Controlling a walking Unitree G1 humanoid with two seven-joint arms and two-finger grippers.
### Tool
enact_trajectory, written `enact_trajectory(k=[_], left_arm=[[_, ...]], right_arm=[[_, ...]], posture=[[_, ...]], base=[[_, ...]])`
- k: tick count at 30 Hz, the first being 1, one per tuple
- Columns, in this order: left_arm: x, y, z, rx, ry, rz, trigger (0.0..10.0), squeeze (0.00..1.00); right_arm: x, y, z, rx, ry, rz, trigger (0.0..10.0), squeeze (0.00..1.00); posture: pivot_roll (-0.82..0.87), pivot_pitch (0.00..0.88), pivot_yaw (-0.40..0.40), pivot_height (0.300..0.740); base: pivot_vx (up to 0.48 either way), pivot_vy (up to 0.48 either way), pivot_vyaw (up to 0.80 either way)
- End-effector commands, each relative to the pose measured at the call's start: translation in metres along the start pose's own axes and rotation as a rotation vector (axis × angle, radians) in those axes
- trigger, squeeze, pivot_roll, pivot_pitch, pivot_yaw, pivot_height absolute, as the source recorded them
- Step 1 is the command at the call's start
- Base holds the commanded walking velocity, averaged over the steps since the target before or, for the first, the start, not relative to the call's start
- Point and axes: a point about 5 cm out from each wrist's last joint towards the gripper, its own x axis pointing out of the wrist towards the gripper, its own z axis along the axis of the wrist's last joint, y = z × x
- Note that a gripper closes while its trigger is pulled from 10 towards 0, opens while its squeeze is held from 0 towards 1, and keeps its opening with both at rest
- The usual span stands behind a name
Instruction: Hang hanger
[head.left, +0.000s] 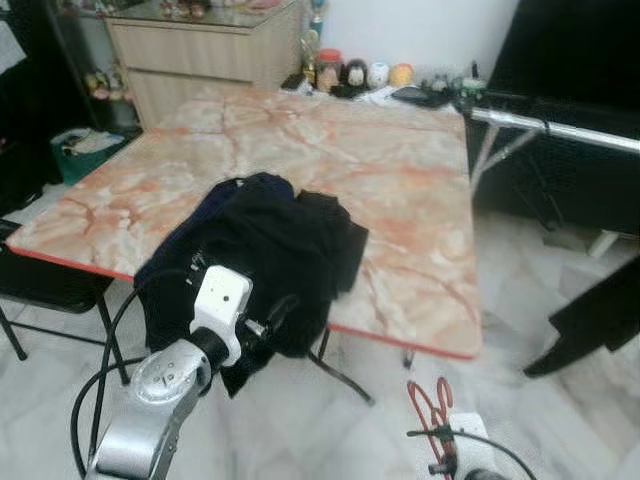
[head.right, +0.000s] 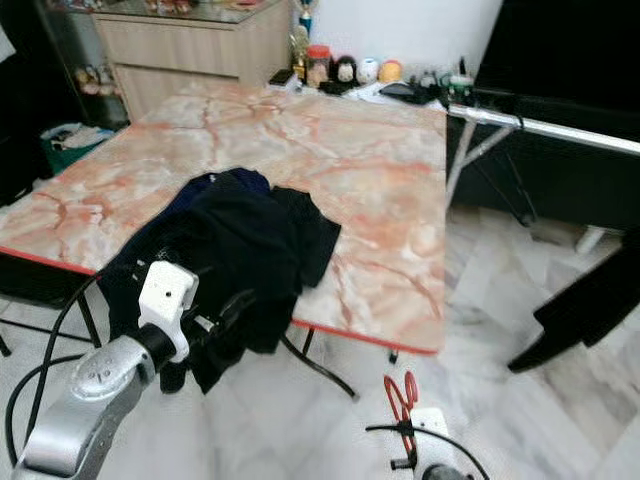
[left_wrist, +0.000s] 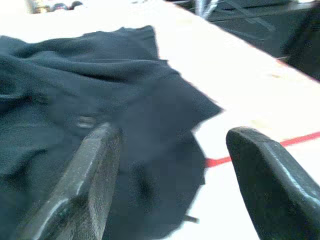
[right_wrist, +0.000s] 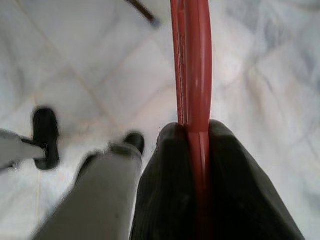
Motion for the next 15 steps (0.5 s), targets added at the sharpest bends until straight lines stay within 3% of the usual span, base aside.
enact_trajectory(k=[1, 8, 15], left_arm=[[-0.002, 0.002, 0.002, 0.012, -0.001, -0.005, 10.0, 0.0], [-0.006, 0.01, -0.006, -0.004, 0.018, 0.044, 10.0, 0.0], [-0.027, 0.045, -0.051, -0.024, 0.153, 0.292, 10.0, 0.0]], right_arm=[[0.0, 0.0, 0.003, -0.007, -0.01, 0.001, 10.0, 0.0], [0.0, 0.001, 0.004, -0.008, -0.01, 0.002, 10.0, 0.0], [0.001, 0.002, 0.005, 0.001, -0.016, 0.002, 10.0, 0.0]], posture=[[0.11, 0.0, -0.041, 0.74], [0.11, 0.0, -0.042, 0.74], [0.11, 0.0, -0.033, 0.74]], base=[[-0.281, 0.0, 0.0], [-0.279, 0.0, 0.0], [-0.04, 0.0, 0.0]])
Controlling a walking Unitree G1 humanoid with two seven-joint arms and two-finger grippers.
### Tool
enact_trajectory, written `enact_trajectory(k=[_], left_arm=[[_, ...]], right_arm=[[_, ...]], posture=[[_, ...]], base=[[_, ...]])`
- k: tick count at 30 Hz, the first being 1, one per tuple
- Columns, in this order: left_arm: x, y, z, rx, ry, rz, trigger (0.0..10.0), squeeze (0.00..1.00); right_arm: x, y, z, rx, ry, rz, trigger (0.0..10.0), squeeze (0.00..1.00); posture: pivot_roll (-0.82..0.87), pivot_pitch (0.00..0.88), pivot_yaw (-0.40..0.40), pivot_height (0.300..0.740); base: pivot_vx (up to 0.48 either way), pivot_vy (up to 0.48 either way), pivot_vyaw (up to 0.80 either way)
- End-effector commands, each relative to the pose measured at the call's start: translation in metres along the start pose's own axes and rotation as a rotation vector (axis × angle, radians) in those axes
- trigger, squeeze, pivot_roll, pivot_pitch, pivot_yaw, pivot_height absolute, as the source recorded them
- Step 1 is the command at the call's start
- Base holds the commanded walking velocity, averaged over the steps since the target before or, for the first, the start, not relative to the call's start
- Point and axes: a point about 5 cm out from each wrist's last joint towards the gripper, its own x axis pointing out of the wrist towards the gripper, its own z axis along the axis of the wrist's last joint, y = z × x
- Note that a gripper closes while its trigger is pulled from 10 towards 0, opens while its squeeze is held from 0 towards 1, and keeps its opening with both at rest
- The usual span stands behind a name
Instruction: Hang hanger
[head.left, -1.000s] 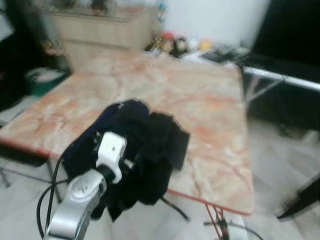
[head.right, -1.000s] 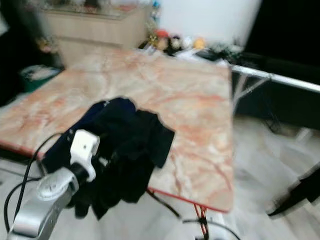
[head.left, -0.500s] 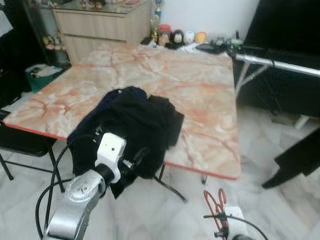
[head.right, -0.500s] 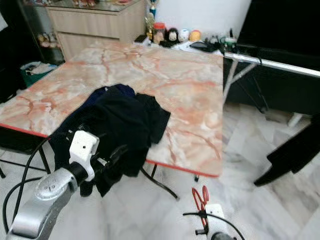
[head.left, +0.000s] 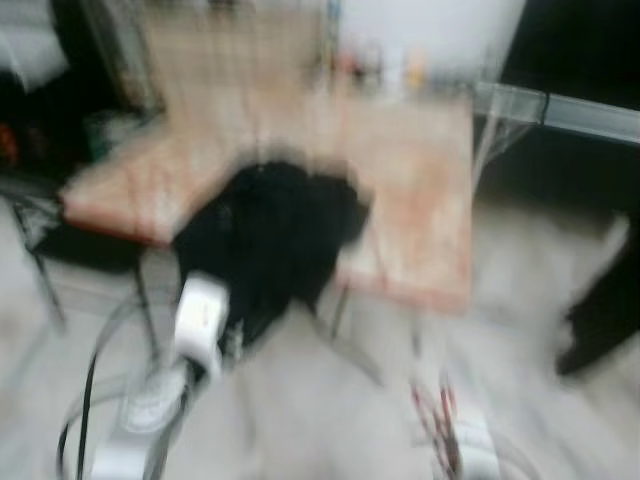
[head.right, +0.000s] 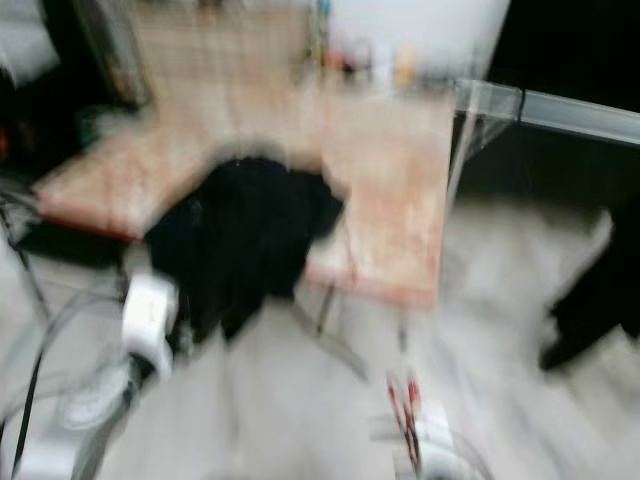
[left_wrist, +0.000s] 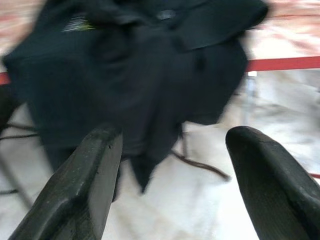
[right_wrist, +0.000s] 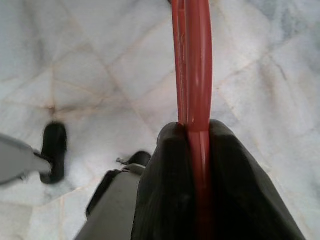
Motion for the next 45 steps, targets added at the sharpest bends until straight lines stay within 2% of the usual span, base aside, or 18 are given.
enact_trajectory(k=[1, 2, 5, 6, 7, 8, 9, 10, 12, 15, 21, 27, 33, 38, 41, 45], left_arm=[[-0.007, 0.026, -0.02, -0.003, 0.057, 0.158, 10.0, 0.0], [-0.007, 0.026, -0.02, -0.003, 0.057, 0.158, 10.0, 0.0], [-0.017, 0.043, -0.052, -0.035, 0.168, 0.265, 10.0, 0.0], [-0.017, 0.043, -0.052, -0.035, 0.168, 0.265, 10.0, 0.0], [-0.022, 0.048, -0.068, -0.051, 0.23, 0.3, 10.0, 0.0], [-0.03, 0.052, -0.093, -0.084, 0.32, 0.338, 10.0, 0.0], [-0.03, 0.052, -0.093, -0.084, 0.32, 0.338, 10.0, 0.0], [-0.037, 0.053, -0.115, -0.121, 0.394, 0.367, 10.0, 0.0], [-0.04, 0.054, -0.127, -0.147, 0.447, 0.389, 10.0, 0.0], [-0.044, 0.047, -0.151, -0.17, 0.578, 0.389, 10.0, 0.0], [-0.045, 0.035, -0.168, -0.194, 0.689, 0.398, 10.0, 0.0], [-0.043, 0.028, -0.172, -0.244, 0.713, 0.416, 10.0, 0.0], [-0.041, 0.023, -0.173, -0.243, 0.722, 0.42, 10.0, 0.0], [-0.047, 0.017, -0.179, -0.252, 0.741, 0.408, 10.0, 0.0], [-0.058, 0.014, -0.187, -0.269, 0.78, 0.423, 10.0, 0.0], [-0.062, 0.01, -0.191, -0.235, 0.808, 0.378, 10.0, 0.0]], right_arm=[[0.001, 0.002, 0.007, 0.003, -0.022, -0.001, 10.0, 0.0], [0.001, 0.002, 0.007, 0.003, -0.022, -0.001, 10.0, 0.0], [0.001, 0.003, 0.008, 0.002, -0.023, -0.002, 10.0, 0.0], [0.001, 0.003, 0.008, 0.002, -0.023, -0.002, 10.0, 0.0], [0.001, 0.003, 0.009, 0.002, -0.024, -0.001, 10.0, 0.0], [0.001, 0.004, 0.011, 0.003, -0.028, 0.0, 10.0, 0.0], [0.001, 0.004, 0.011, 0.003, -0.028, 0.0, 10.0, 0.0], [0.002, 0.005, 0.013, 0.005, -0.034, 0.0, 10.0, 0.0], [0.002, 0.006, 0.015, 0.007, -0.04, 0.001, 10.0, 0.0], [0.003, 0.008, 0.024, 0.012, -0.058, -0.002, 10.0, 0.0], [0.003, 0.005, 0.036, 0.0, -0.086, -0.011, 10.0, 0.0], [0.002, -0.002, 0.044, 0.0, -0.096, -0.031, 10.0, 0.0], [0.001, -0.007, 0.05, 0.08, -0.122, -0.054, 10.0, 0.0], [0.001, -0.01, 0.051, 0.061, -0.126, -0.055, 10.0, 0.0], [0.001, -0.012, 0.048, 0.059, -0.111, -0.06, 10.0, 0.0], [0.0, -0.014, 0.046, 0.064, -0.103, -0.061, 10.0, 0.0]], posture=[[0.11, 0.0, -0.033, 0.74], [0.11, 0.0, -0.033, 0.74], [0.12, 0.0, -0.037, 0.74], [0.12, 0.0, -0.037, 0.74], [0.13, 0.0, -0.037, 0.74], [0.12, 0.0, -0.034, 0.74], [0.12, 0.0, -0.034, 0.74], [0.12, 0.0, -0.032, 0.74], [0.12, 0.0, -0.027, 0.74], [0.09, 0.0, -0.008, 0.74], [0.05, 0.0, 0.001, 0.74], [0.01, 0.0, 0.001, 0.74], [0.0, 0.0, -0.01, 0.74], [-0.02, 0.0, 0.005, 0.74], [-0.02, 0.0, 0.013, 0.74], [-0.03, 0.0, 0.022, 0.74]], base=[[0.0, 0.0, 0.0], [0.0, 0.0, 0.0], [0.0, 0.0, 0.0], [0.0, 0.0, 0.0], [0.0, 0.0, 0.0], [0.0, 0.0, 0.0], [0.0, 0.0, 0.0], [0.0, 0.0, 0.0], [0.0, 0.0, 0.0], [0.0, 0.0, 0.0], [0.0, 0.0, 0.0], [0.0, 0.0, 0.0], [0.0, 0.0, 0.0], [0.0, 0.0, 0.0], [0.0, 0.0, 0.0], [0.0, 0.0, 0.0]])
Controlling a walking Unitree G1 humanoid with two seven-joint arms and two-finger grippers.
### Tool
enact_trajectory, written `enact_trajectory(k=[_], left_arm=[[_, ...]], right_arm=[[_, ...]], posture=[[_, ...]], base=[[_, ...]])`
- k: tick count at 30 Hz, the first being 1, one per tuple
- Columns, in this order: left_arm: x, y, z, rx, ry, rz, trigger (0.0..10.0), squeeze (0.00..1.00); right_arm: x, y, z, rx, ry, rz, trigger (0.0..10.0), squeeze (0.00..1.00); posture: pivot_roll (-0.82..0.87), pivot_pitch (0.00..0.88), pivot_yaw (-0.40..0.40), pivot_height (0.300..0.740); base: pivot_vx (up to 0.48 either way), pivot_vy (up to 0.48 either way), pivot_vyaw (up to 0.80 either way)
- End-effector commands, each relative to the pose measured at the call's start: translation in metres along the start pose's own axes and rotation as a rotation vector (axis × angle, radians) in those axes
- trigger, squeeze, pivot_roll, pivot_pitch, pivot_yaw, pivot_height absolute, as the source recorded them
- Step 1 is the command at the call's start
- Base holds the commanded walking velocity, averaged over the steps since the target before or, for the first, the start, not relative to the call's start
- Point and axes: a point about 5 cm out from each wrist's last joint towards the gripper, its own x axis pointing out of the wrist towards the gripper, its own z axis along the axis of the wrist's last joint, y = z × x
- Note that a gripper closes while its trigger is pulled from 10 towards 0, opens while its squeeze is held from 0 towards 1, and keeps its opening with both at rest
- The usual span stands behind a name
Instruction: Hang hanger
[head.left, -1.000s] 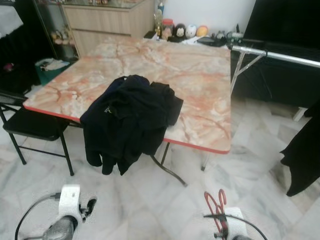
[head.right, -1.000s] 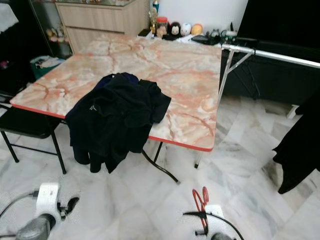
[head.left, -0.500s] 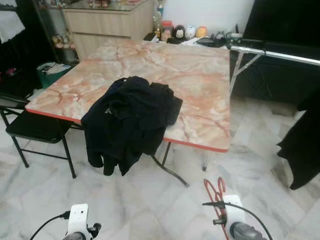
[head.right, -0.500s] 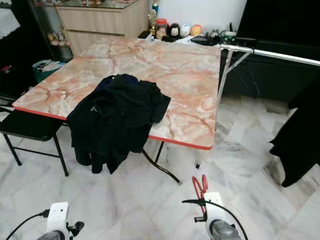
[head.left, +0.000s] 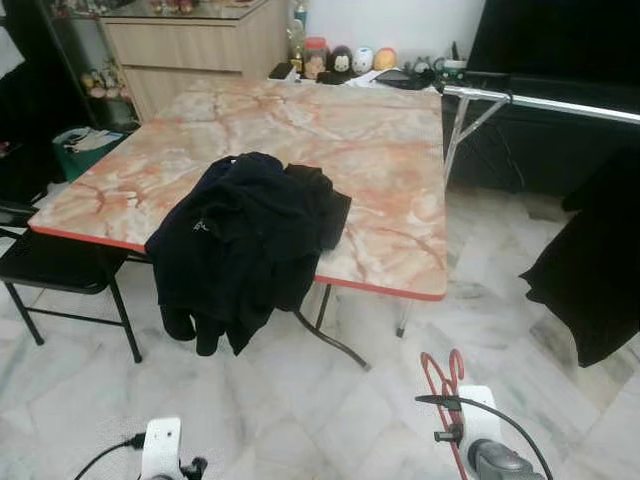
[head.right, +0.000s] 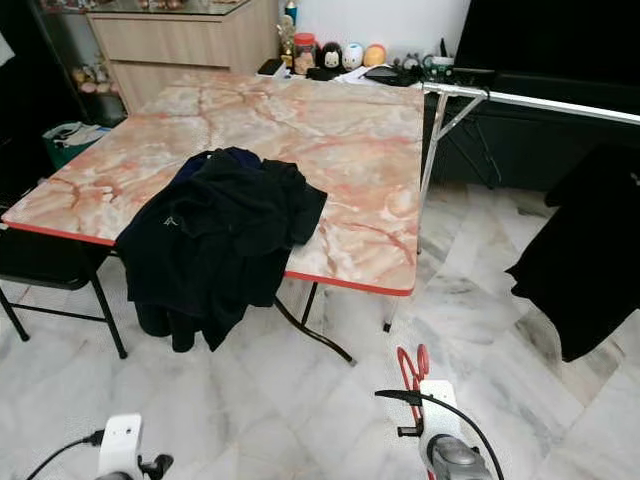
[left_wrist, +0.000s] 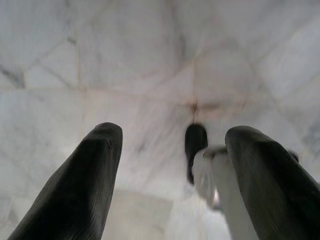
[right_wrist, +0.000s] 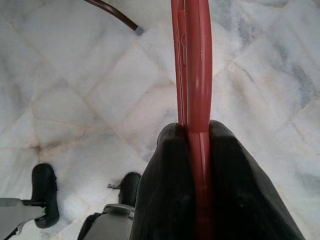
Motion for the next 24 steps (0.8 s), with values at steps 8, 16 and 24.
enact_trajectory(k=[8, 16, 24], left_arm=[[0.002, -0.007, 0.01, 0.028, -0.033, -0.014, 10.0, 0.0], [-0.001, -0.005, -0.004, 0.035, -0.014, -0.004, 10.0, 0.0], [-0.002, 0.0, -0.01, 0.067, 0.0, -0.008, 10.0, 0.0]], right_arm=[[0.0, 0.0, 0.003, 0.019, -0.007, 0.002, 10.0, 0.0], [0.0, 0.001, -0.004, 0.031, 0.009, 0.004, 10.0, 0.0], [-0.001, 0.001, -0.009, 0.047, 0.014, 0.003, 10.0, 0.0]], posture=[[0.03, 0.0, -0.035, 0.74], [0.05, 0.0, -0.045, 0.74], [0.02, 0.0, -0.009, 0.74]], base=[[0.0, 0.0, 0.0], [0.0, 0.0, -0.1], [0.0, -0.132, -0.35]])
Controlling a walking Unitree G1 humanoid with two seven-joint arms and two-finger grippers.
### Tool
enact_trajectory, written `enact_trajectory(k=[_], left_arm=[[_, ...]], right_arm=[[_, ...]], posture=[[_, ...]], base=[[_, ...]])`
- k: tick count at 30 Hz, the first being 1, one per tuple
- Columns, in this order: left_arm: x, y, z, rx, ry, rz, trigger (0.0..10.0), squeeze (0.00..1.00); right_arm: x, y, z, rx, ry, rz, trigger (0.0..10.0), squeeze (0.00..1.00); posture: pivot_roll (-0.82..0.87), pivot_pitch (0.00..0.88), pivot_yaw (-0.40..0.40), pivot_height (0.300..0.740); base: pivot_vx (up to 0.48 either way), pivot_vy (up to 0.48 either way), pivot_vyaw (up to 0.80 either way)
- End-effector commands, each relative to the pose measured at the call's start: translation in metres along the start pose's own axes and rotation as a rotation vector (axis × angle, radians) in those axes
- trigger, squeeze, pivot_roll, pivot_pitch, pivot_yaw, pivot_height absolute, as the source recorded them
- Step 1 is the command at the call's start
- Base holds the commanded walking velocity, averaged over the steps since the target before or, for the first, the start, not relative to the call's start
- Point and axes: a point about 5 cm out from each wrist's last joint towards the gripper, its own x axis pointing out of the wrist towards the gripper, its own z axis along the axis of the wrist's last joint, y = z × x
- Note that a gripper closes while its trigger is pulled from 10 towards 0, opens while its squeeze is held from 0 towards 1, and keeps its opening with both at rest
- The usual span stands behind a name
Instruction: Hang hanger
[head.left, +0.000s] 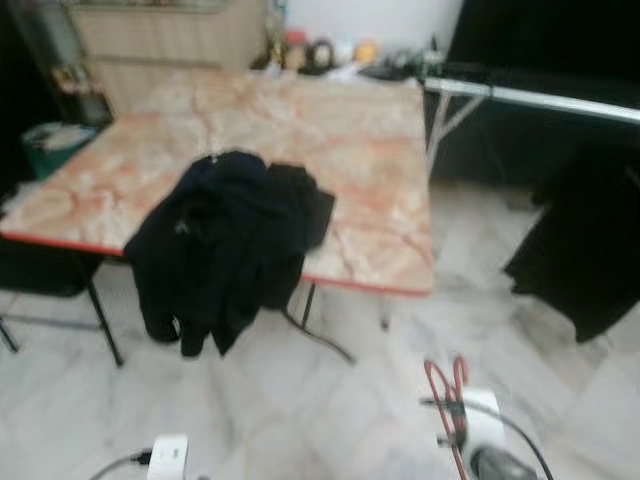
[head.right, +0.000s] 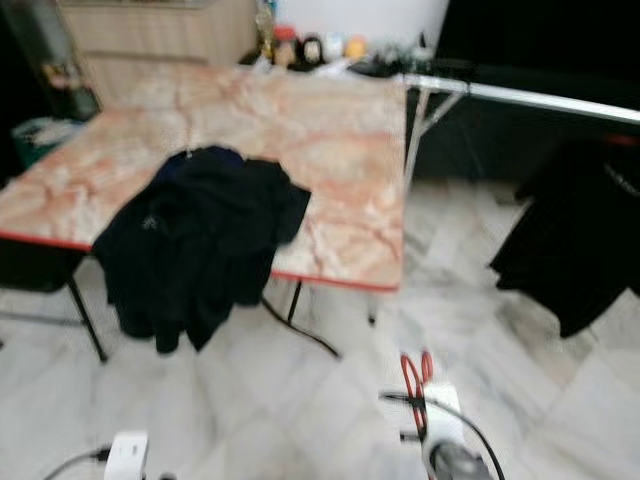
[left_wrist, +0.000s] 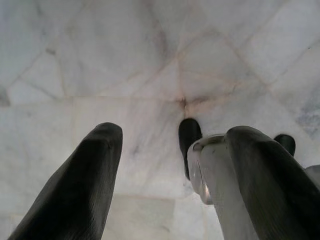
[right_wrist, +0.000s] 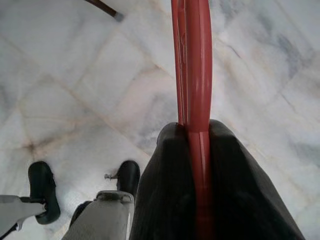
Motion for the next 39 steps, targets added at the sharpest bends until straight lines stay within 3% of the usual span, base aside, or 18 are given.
enact_trajectory(k=[1, 11, 13, 23, 31, 39], left_arm=[[-0.001, 0.004, -0.001, 0.017, 0.006, -0.001, 10.0, 0.0], [0.002, -0.002, 0.014, 0.06, -0.04, -0.024, 10.0, 0.0], [0.002, -0.005, 0.012, 0.112, -0.038, -0.046, 10.0, 0.0], [-0.001, -0.005, -0.002, 0.101, -0.004, -0.049, 10.0, 0.0], [0.001, -0.007, 0.008, 0.123, -0.028, -0.057, 10.0, 0.0], [0.002, -0.008, 0.009, 0.124, -0.032, -0.059, 10.0, 0.0]], right_arm=[[0.0, 0.0, 0.002, 0.005, -0.007, -0.003, 10.0, 0.0], [0.0, 0.002, 0.002, 0.024, -0.022, 0.002, 10.0, 0.0], [0.0, 0.003, 0.002, 0.026, -0.023, 0.003, 10.0, 0.0], [0.0, 0.003, 0.0, 0.032, -0.009, -0.005, 10.0, 0.0], [0.0, 0.002, 0.0, 0.013, -0.006, 0.0, 10.0, 0.0], [0.0, 0.002, 0.001, -0.008, -0.007, 0.004, 10.0, 0.0]], posture=[[0.02, 0.0, -0.006, 0.74], [0.03, 0.0, -0.002, 0.74], [0.03, 0.0, -0.005, 0.74], [0.02, 0.0, 0.007, 0.74], [0.02, 0.0, 0.004, 0.74], [0.02, 0.0, 0.002, 0.74]], base=[[0.0, -0.285, 0.0], [0.0, -0.282, 0.0], [0.0, -0.296, 0.0], [0.0, -0.307, 0.0], [0.0, -0.306, 0.0], [0.0, -0.298, -0.5]])
